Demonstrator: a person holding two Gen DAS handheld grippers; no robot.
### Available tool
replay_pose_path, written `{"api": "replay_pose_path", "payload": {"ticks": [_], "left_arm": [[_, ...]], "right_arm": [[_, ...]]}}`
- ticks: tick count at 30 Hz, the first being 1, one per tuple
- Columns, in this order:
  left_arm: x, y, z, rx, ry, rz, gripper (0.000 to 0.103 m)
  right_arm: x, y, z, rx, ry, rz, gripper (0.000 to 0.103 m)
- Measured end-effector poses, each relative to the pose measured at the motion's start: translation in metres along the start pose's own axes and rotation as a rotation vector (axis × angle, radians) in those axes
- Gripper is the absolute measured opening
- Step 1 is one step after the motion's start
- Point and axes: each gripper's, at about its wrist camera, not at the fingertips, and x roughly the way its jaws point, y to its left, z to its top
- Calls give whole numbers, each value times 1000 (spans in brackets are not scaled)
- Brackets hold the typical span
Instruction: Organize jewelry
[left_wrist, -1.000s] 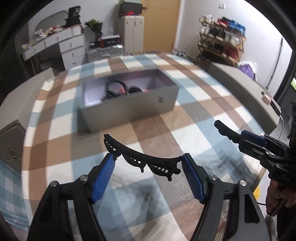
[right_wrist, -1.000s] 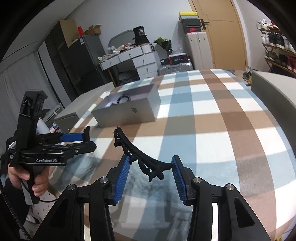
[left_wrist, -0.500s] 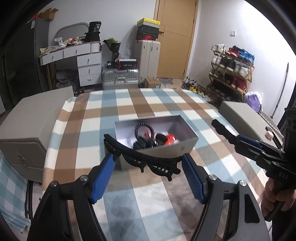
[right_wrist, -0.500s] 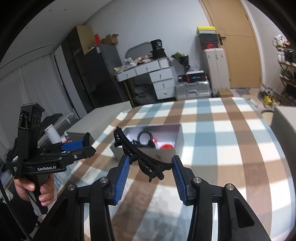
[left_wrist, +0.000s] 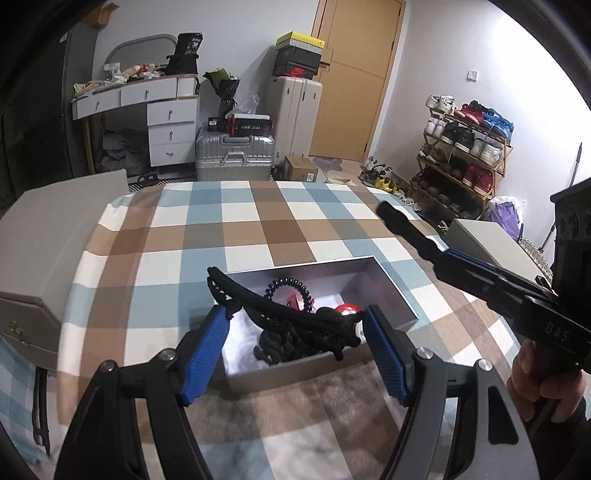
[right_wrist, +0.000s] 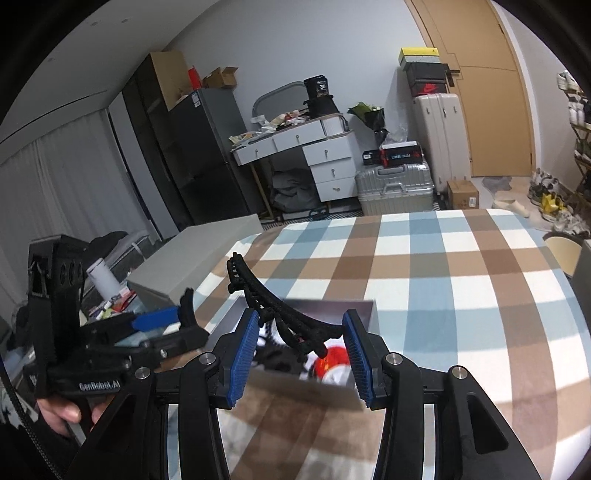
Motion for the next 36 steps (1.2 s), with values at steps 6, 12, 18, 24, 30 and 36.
{"api": "replay_pose_path", "payload": {"ticks": [6, 12, 18, 24, 30, 36], "left_arm": [[16, 1, 2, -8, 32, -22, 70], [26, 1, -1, -21, 65, -36, 70], [30, 3, -2, -28, 87, -39, 70], [33, 5, -1, -40, 98, -61, 70], [33, 5, 1, -30, 94, -64, 71], [35, 8, 1, -38, 120, -64, 76]], "right_arm": [[28, 1, -1, -48, 36, -9, 45], [46, -6, -6, -52, 75, -18, 45], [62, -8, -7, -72, 124, -28, 45], [69, -8, -9, -78, 145, -27, 46], [72, -4, -9, -94, 142, -32, 46], [62, -9, -5, -52, 105, -21, 49]]}}
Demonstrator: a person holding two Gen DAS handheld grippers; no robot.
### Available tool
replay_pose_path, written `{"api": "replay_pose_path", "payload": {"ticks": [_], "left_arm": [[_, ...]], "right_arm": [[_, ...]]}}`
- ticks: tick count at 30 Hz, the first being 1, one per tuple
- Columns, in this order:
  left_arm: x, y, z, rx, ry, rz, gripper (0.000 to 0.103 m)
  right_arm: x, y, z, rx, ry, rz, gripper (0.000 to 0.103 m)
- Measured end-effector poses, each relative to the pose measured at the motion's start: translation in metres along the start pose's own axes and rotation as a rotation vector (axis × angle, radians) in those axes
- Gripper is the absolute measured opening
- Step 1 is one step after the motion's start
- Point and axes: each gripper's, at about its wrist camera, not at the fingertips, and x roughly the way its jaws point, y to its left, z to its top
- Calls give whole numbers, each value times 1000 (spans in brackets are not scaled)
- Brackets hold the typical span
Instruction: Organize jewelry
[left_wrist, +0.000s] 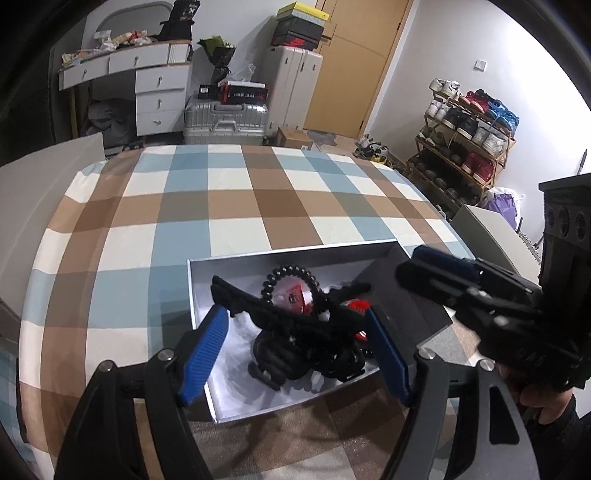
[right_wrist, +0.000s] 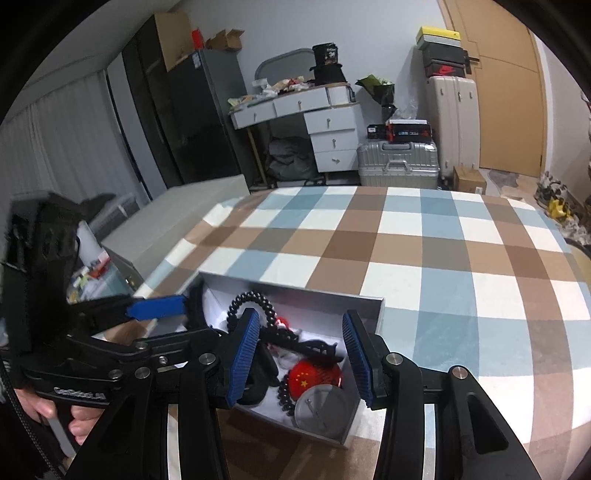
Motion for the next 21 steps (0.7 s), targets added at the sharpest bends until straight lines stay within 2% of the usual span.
{"api": "replay_pose_path", "payload": {"ticks": [1, 5, 8, 10, 12, 14, 17, 18, 21], "left_arm": [[-1, -1, 0, 0, 4, -3, 79], [-13, -5, -3, 3, -19, -4, 79], [-24, -10, -3, 14, -46, 14, 79], [-33, -14, -3, 30, -78, 32, 79], [-45, -18, -3, 56, -125, 51, 79], [-56, -21, -4, 71, -178, 84, 85], [-73, -22, -3, 77, -262, 127, 95], [-79, -22, -2, 78, -295, 146, 102], [-95, -26, -4, 94, -412, 207, 102]], "right_arm": [[-4, -1, 1, 8, -9, -2, 50], [-23, -3, 3, 24, -52, -31, 52], [-41, 2, 4, 21, -100, -55, 68], [-54, 7, 4, 8, -140, -59, 73], [-67, 14, 4, -7, -175, -57, 79], [-79, 19, 3, -15, -204, -51, 81], [-95, 25, 3, -19, -250, -52, 84], [-103, 27, 4, -19, -277, -55, 87], [-124, 33, 4, -27, -362, -58, 95]]}}
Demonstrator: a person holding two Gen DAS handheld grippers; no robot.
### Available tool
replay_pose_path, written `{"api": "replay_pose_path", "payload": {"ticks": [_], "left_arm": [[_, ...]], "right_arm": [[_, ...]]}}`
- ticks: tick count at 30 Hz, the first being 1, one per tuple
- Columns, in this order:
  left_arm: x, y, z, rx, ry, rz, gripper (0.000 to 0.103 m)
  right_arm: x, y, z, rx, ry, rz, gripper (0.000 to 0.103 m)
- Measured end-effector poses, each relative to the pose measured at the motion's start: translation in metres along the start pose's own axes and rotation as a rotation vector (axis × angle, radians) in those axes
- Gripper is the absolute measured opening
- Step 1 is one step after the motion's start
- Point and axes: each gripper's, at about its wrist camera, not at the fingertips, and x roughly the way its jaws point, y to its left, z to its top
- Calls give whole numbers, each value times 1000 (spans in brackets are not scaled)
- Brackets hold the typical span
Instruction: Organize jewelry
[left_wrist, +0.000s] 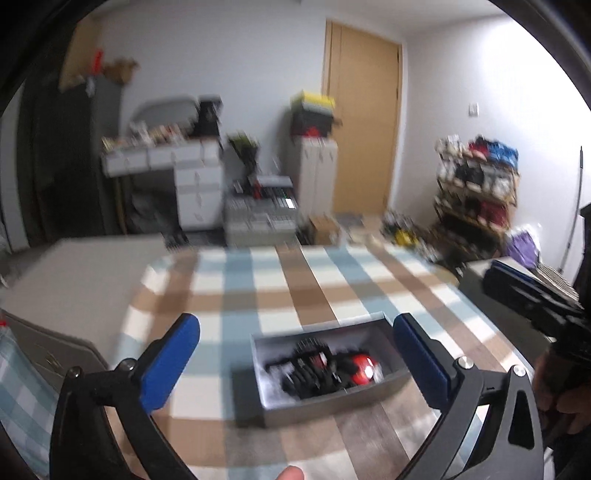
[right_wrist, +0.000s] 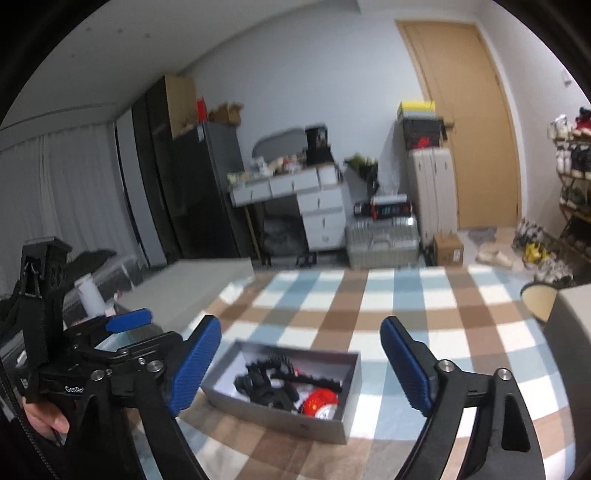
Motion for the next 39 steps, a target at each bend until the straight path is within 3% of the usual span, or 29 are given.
{"api": "replay_pose_path", "payload": {"ticks": [3, 8, 14, 20, 25, 31, 35, 39], "left_arm": [[-12, 1, 2, 8, -102, 46, 102], [-18, 10, -2, -38, -219, 76, 102], [-20, 19, -15, -73, -322, 95, 102], [0, 21, -32, -55, -284, 145, 102], [17, 18, -54, -62, -204, 175, 102], [14, 10, -66, -24, -184, 167, 102], [23, 3, -71, 13, -124, 165, 102], [19, 2, -70, 22, -117, 155, 102]], "right_arm": [[-22, 7, 6, -30, -108, -13, 103], [-45, 22, 1, -106, -265, -106, 103], [-42, 20, -23, -147, -261, -207, 103], [-25, -1, -51, -145, -183, -282, 103], [-17, -12, -68, -140, -126, -311, 103], [-9, -17, -80, -174, -99, -332, 103], [-2, -24, -81, -141, -59, -309, 103], [2, -32, -81, -105, -26, -320, 103]]}}
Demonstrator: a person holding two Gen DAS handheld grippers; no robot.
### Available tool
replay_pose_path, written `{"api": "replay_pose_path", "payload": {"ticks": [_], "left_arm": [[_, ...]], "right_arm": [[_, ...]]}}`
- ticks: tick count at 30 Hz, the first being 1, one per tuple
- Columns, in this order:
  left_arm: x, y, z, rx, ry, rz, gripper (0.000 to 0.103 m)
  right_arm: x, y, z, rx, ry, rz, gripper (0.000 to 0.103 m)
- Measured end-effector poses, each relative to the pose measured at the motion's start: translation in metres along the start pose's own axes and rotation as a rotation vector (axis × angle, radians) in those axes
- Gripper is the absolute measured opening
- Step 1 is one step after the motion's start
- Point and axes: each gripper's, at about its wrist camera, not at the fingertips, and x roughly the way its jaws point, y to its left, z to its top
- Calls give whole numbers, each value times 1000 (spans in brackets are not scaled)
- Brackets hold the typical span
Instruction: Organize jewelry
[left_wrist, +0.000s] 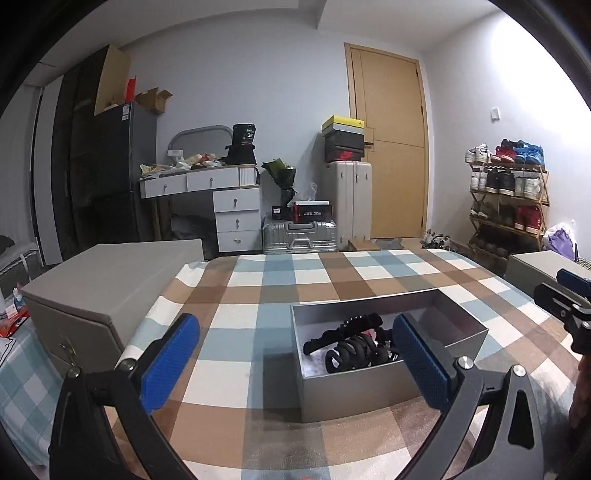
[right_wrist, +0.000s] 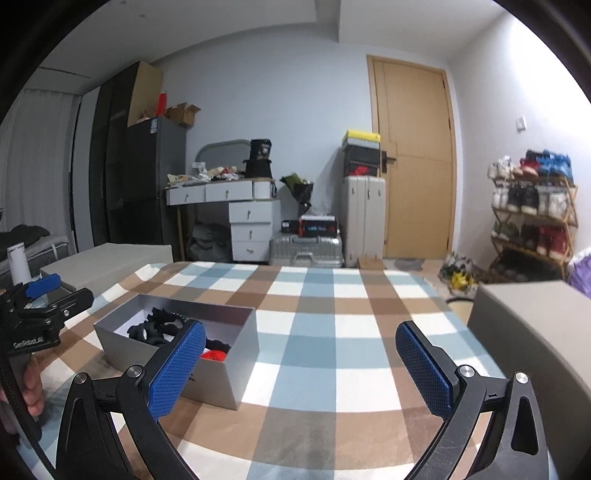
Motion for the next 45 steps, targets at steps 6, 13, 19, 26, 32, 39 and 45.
{"api": "replay_pose_path", "payload": {"ticks": [6, 13, 19, 26, 32, 39, 45], "left_arm": [[-4, 4, 2, -26, -3, 27, 102], [-2, 5, 1, -27, -2, 27, 102], [-2, 5, 1, -26, -1, 28, 102], [-2, 4, 1, -27, -1, 28, 102], [-2, 5, 1, -26, -1, 27, 102], [-2, 5, 1, -27, -1, 27, 102], [-2, 5, 1, -26, -1, 27, 102]], "right_arm": [[-1, 1, 0, -10, -3, 3, 103], [-1, 1, 1, -9, -4, 2, 103], [-2, 0, 0, -9, -4, 2, 103], [-2, -1, 1, -8, -3, 1, 103], [-3, -3, 0, -5, -2, -2, 103], [-4, -4, 0, -4, -1, -5, 103], [-4, -5, 1, 2, 4, -15, 103]]}}
